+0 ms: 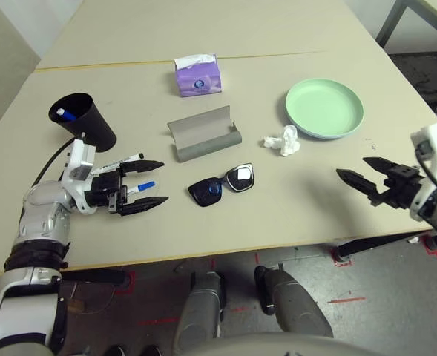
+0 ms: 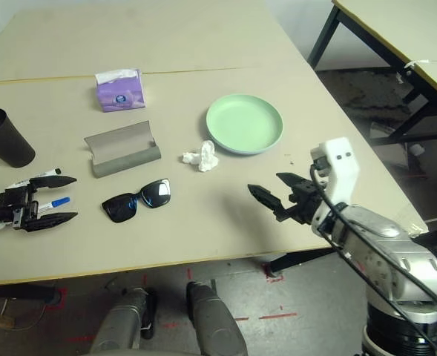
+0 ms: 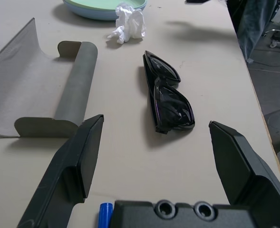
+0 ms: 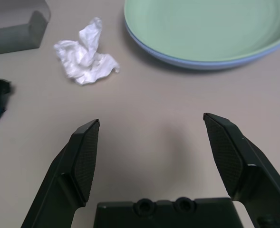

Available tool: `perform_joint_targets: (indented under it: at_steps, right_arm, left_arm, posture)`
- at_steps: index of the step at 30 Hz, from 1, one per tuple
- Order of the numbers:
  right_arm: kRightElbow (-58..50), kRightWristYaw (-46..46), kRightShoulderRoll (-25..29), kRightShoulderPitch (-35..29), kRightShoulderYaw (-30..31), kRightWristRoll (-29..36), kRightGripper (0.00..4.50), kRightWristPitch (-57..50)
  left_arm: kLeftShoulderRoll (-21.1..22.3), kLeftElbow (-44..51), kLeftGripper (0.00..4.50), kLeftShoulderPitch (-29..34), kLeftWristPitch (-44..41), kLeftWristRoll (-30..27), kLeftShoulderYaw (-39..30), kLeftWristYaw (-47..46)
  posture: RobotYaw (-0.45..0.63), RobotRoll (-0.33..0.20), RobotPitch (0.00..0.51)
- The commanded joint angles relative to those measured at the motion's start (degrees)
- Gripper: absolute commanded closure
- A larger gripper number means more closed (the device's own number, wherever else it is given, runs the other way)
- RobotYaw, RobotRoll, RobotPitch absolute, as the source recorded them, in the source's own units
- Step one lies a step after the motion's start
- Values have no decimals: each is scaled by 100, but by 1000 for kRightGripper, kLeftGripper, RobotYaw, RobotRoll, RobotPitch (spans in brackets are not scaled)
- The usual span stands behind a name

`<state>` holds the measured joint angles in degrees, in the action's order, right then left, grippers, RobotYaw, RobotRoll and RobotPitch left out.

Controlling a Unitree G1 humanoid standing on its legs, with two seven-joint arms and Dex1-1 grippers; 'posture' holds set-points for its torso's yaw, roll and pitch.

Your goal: Organize and tidy the items on the table.

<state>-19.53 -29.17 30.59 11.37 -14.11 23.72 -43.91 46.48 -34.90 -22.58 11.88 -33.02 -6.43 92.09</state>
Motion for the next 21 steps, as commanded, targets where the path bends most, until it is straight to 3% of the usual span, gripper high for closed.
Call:
perform_joint_targets:
  at_steps: [1, 8, 21]
  right_arm:
    - [565, 48, -208, 205, 377, -328, 62, 701]
    - [1130, -220, -506, 481, 1098, -591, 62, 1458]
    - [1957, -233, -1089, 1124, 1725, -962, 62, 2068]
  left_arm:
    - [68, 37, 0, 112, 15, 58, -81, 41]
    - [91, 17, 0, 99, 5, 133, -227, 41]
    - [43, 114, 0, 236, -53, 255, -406, 30]
  posture:
    - [-96, 0, 212]
    - [-68, 0, 208]
    - [-51, 0, 215]
